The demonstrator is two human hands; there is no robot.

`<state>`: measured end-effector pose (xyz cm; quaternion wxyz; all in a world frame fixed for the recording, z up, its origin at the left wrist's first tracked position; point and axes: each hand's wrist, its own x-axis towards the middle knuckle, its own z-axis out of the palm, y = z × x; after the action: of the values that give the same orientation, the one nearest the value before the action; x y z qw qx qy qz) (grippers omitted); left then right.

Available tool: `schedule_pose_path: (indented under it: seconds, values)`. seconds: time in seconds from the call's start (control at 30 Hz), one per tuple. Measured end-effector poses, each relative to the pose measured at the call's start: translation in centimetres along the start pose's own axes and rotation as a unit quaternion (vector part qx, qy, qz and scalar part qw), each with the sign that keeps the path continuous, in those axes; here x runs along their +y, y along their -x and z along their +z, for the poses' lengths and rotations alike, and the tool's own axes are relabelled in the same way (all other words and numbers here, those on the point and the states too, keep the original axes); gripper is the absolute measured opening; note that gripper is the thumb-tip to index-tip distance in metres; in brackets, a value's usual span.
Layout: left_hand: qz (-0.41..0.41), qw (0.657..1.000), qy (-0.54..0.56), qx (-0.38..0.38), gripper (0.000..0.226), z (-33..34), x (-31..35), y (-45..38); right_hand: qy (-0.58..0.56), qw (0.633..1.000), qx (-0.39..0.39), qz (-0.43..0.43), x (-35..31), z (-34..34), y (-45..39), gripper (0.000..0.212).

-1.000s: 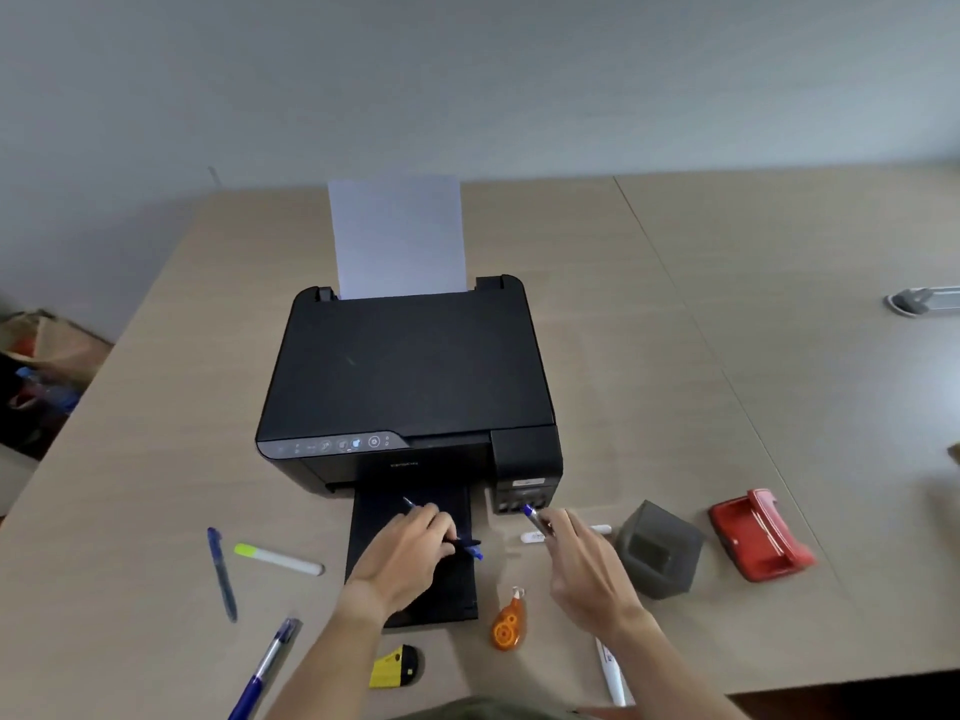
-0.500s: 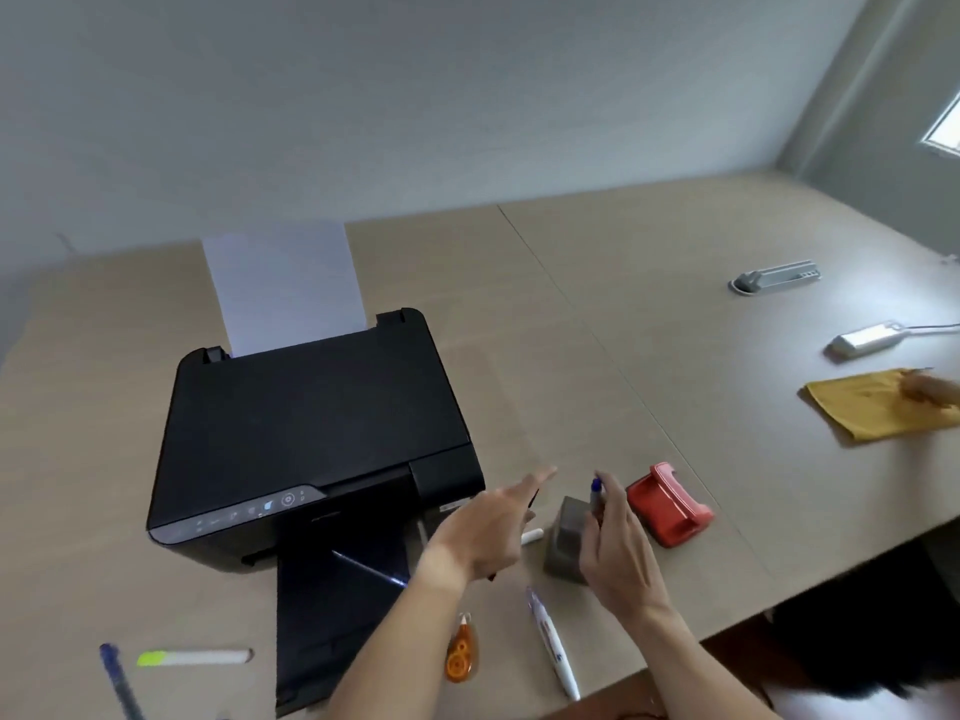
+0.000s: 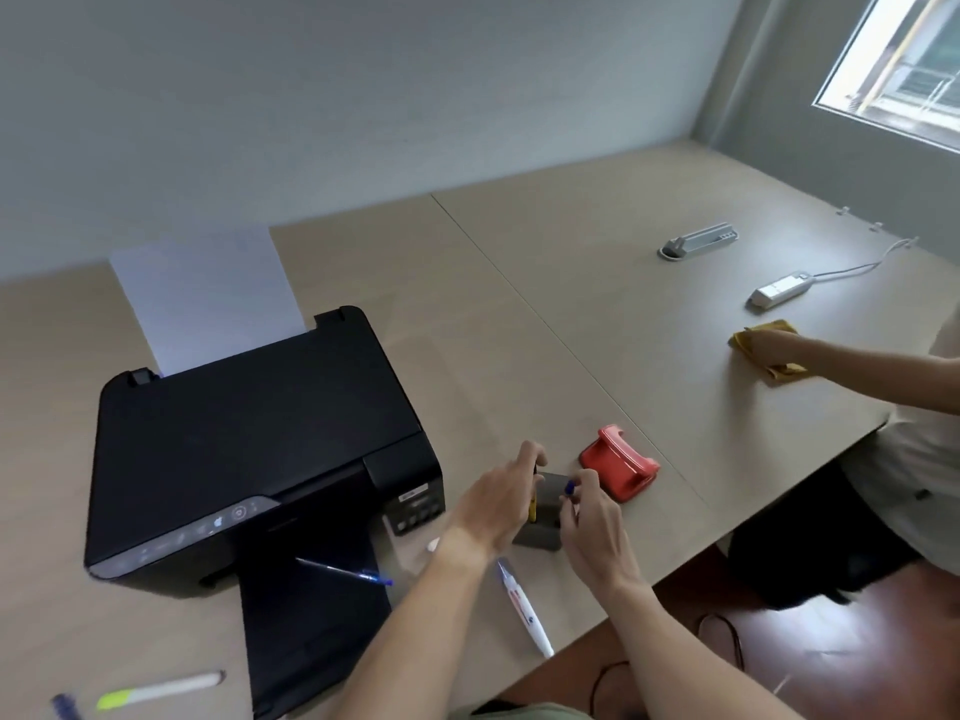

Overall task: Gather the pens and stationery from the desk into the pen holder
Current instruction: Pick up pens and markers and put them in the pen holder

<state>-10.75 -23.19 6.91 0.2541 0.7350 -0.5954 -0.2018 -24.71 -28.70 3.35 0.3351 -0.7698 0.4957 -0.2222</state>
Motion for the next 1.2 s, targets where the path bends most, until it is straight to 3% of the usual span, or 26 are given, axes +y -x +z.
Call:
schedule_pose_path:
  seconds: [0.23, 0.37, 0.5, 0.63, 0.73, 0.8, 0.97, 1.2]
  values:
    - [0.012, 1.0, -0.023, -0.003, 0.015, 0.3, -1.0, 0.2, 0.053, 0.997, 0.057, 0.013, 1.3, -0.8, 0.8, 0.009]
    - [0.033, 0.999, -0.023, 0.022, 0.018, -0.8, -2.4, 2.1, 0.047, 0.993, 0.047, 0.101, 2.8, -0.6, 2.5, 0.011]
    - [0.04, 0.998, -0.051, 0.021, 0.019, -1.0, -4.9, 5.4, 0.029, 0.985, -0.021, 0.166, 4.2, 1.1, 4.4, 0.015]
    - [0.026, 0.993, -0.112, -0.011, 0.024, -0.8, -7.9, 9.2, 0.057, 0.974, -0.129, 0.178, 5.0, 3.0, 5.3, 0.01]
    - [-0.013, 0.986, -0.168, -0.012, 0.026, -0.9, -10.0, 11.8, 0.076, 0.959, -0.203, 0.181, 5.2, 4.4, 5.3, 0.004]
    - [-0.065, 0.98, -0.188, -0.01, 0.03, -0.9, -11.2, 13.3, 0.091, 0.951, -0.242, 0.172, 5.1, 5.1, 5.1, 0.013]
    - [-0.147, 0.967, -0.208, -0.006, 0.043, -0.8, -13.1, 15.3, 0.158, 0.933, -0.302, 0.117, 4.1, 6.3, 4.1, 0.018]
    - [-0.177, 0.963, -0.203, -0.019, 0.042, -0.7, -13.3, 14.3, 0.2, 0.912, -0.346, 0.096, 3.2, 5.8, 3.1, 0.017]
